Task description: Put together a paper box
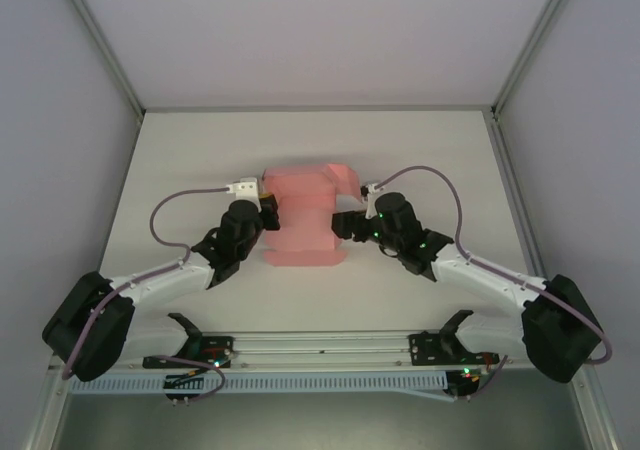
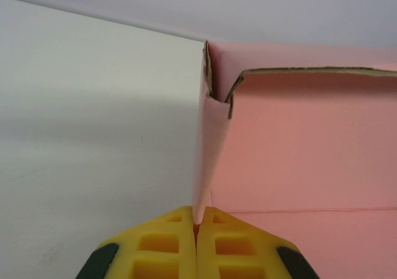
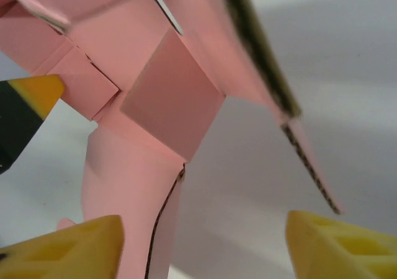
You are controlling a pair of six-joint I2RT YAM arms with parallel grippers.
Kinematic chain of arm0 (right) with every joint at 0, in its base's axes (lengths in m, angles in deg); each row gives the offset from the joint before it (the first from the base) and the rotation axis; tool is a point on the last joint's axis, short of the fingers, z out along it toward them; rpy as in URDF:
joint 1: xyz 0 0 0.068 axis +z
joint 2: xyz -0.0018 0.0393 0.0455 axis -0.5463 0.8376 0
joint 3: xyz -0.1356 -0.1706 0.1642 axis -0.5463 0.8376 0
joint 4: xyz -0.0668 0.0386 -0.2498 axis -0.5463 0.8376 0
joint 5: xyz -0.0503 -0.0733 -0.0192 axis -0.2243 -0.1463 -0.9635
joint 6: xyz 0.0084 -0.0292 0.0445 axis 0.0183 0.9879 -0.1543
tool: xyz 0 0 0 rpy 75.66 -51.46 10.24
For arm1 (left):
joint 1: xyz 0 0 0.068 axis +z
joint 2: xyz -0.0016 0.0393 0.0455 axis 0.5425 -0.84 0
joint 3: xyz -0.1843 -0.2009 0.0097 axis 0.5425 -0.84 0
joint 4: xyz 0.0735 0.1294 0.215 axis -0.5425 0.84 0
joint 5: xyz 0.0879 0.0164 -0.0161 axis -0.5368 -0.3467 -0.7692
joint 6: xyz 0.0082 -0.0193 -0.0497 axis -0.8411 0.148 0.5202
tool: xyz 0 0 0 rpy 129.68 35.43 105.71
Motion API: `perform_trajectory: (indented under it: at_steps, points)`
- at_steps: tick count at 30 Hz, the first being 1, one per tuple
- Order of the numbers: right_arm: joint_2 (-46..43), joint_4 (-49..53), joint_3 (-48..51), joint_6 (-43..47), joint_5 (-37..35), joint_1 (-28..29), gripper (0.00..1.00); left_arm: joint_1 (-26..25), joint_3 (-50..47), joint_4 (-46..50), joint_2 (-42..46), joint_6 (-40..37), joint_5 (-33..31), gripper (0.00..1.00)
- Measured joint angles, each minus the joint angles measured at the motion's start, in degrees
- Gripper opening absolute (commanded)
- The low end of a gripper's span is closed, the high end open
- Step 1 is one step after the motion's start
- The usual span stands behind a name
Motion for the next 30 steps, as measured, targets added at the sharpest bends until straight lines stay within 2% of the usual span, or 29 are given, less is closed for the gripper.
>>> perform_trajectory:
  at_steps: [5, 8, 13, 22, 24, 26, 27, 29, 30]
  points:
    - [2.0, -4.7, 1.0, -2.4, 5.0, -1.0, 0.16, 0.0, -0.2, -0.3, 1.1, 0.0, -0.4, 0.00]
    - [2.1, -10.1, 2.5, -4.5, 8.9, -2.1, 0.08, 0.0, -0.3, -0.9, 1.2, 0.0, -1.1, 0.00]
    - [2.0, -22.6, 8.5, -10.4, 16.5, -4.9, 0.03, 0.5, -0.7, -3.0, 1.2, 0.0, -1.4, 0.00]
    - [2.6, -35.6, 9.7, -20.5, 24.4, -5.5, 0.01, 1.4, -0.8, -7.2, 0.7, 0.4, -1.2, 0.00]
    - [3.7, -37.7, 9.8, -21.9, 25.4, -5.7, 0.13, 1.5, -0.8, -7.8, 0.6, 0.4, -1.2, 0.00]
    - [4.2, -37.7, 9.7, -22.1, 25.8, -6.1, 0.18, 1.7, -0.8, -7.8, 0.6, 0.4, -1.2, 0.00]
    - [4.2, -36.7, 9.6, -21.6, 25.9, -6.4, 0.26, 1.7, -0.8, -7.8, 0.6, 0.4, -1.0, 0.00]
    - [3.9, -31.8, 8.2, -19.8, 25.2, -6.6, 0.29, 1.7, -0.8, -7.6, 0.6, 0.0, -0.8, 0.00]
    - [3.3, -28.0, 7.1, -18.3, 24.2, -6.6, 0.38, 1.7, -0.8, -7.3, 0.7, -0.3, -0.8, 0.00]
